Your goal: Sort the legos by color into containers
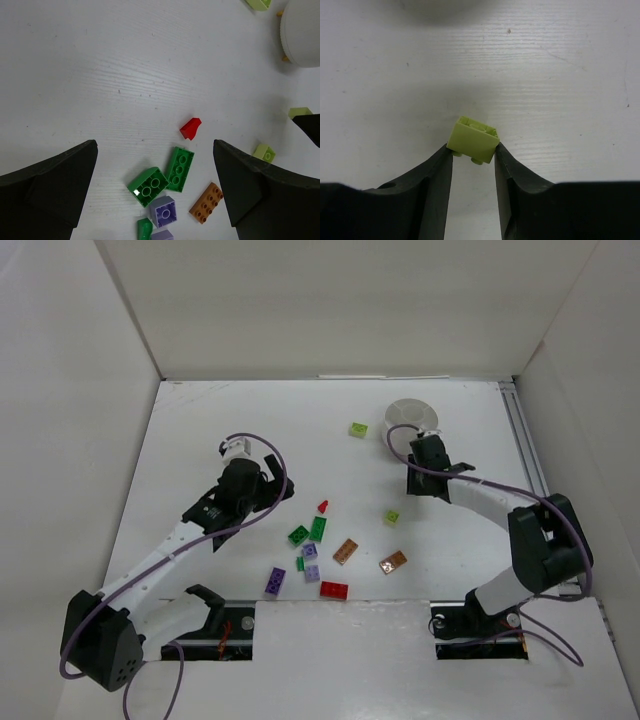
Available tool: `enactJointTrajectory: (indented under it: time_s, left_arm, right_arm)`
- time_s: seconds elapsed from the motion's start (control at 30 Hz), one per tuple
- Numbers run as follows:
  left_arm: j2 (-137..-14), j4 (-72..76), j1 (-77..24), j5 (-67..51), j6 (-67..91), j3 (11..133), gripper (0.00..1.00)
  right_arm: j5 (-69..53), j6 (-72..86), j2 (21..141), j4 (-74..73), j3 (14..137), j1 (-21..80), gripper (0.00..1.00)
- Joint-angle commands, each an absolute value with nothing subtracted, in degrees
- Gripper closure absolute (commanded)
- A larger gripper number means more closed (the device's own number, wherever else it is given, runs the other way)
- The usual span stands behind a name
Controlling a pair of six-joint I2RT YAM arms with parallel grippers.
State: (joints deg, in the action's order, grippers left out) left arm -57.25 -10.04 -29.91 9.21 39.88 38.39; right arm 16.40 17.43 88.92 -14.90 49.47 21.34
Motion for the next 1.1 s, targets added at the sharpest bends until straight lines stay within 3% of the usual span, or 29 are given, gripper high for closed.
enactJointTrajectory:
  time_s: [0.0,0.23,0.63,1.07]
  left_arm:
    - [-57.4,-8.5,-30.2,10.3,39.3,41.1,0.0]
    - [-61.2,-6.2,-30.2,8.5,37.7,43.0,0.0]
    - [-70.3,-6.2,-28.5,7.9,34.3,49.9,0.0]
    - [-73.9,-5.0,-27.9,7.2,33.1,52.2,0.0]
  right_arm:
    - [14.2,14.9,83.0,-15.3,51.7,21.1,0.83]
    - [11.0,10.6,74.6,-17.0,58.1,21.1,0.83]
    - [13.7,6.5,89.9,-20.2,77.3,21.1,0.84]
    - [14.2,4.3,96.4,-20.7,79.7,18.0,0.79]
